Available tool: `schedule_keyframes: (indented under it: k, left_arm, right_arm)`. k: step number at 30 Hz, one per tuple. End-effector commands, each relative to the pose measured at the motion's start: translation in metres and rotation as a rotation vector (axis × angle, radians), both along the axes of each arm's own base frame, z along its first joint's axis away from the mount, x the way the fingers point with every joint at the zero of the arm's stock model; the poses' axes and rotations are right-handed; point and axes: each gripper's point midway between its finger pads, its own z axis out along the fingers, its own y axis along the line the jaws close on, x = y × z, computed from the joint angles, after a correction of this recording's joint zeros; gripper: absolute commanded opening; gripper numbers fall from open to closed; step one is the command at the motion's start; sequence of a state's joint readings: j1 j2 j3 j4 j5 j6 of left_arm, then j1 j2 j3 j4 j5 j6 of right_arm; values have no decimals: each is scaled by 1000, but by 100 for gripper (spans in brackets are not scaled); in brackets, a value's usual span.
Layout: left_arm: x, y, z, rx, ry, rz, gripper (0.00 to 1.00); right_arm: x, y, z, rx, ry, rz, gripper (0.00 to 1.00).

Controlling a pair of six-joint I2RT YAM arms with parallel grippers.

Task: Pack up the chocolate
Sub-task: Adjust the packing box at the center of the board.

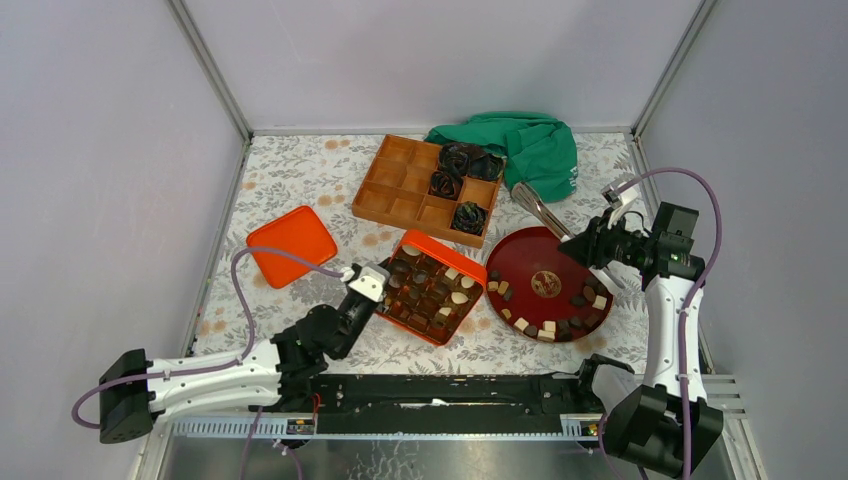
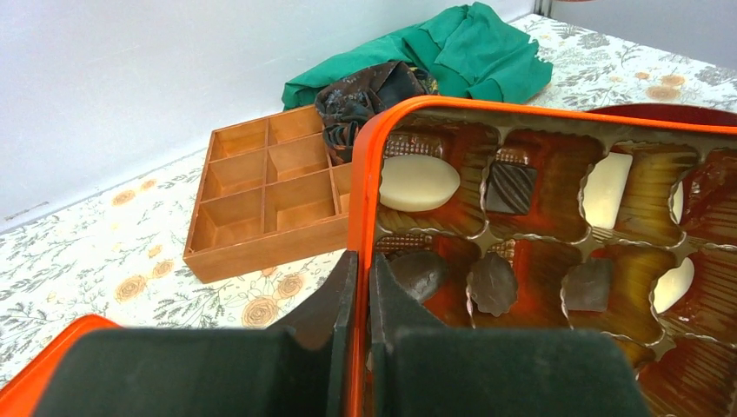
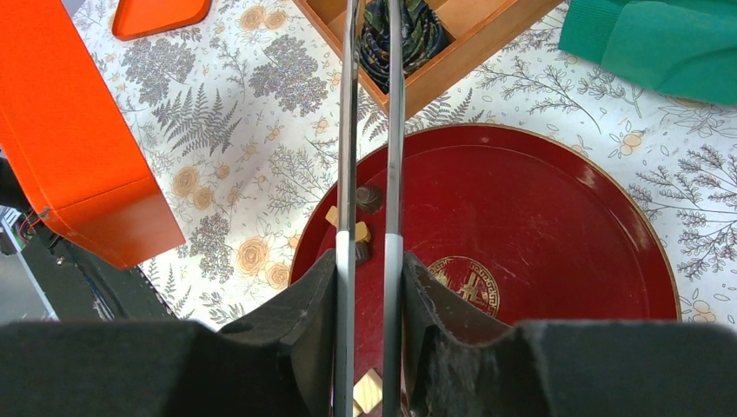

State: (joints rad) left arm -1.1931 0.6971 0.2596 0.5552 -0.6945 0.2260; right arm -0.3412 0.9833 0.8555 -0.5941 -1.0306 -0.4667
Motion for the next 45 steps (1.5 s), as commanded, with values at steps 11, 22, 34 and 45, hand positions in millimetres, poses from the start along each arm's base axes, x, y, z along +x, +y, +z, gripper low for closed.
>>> schedule_keyframes:
  k: [11,22,34,45]
  left_arm:
    - [7,6,22,-212,89,110,0]
    - [19,17,-86,-436,829,280,0]
    - [51,36,-120,-330,960,528,8]
    - [46,48,-86,-364,909,504,54]
  right_arm:
    - [7,-3,19,-23,-65,9,35]
    - [5,0,22,-16,-84,21,35]
    - [-1,5,27,-4,-108,38,36]
    - [0,-4,29,-61,-108,-11,37]
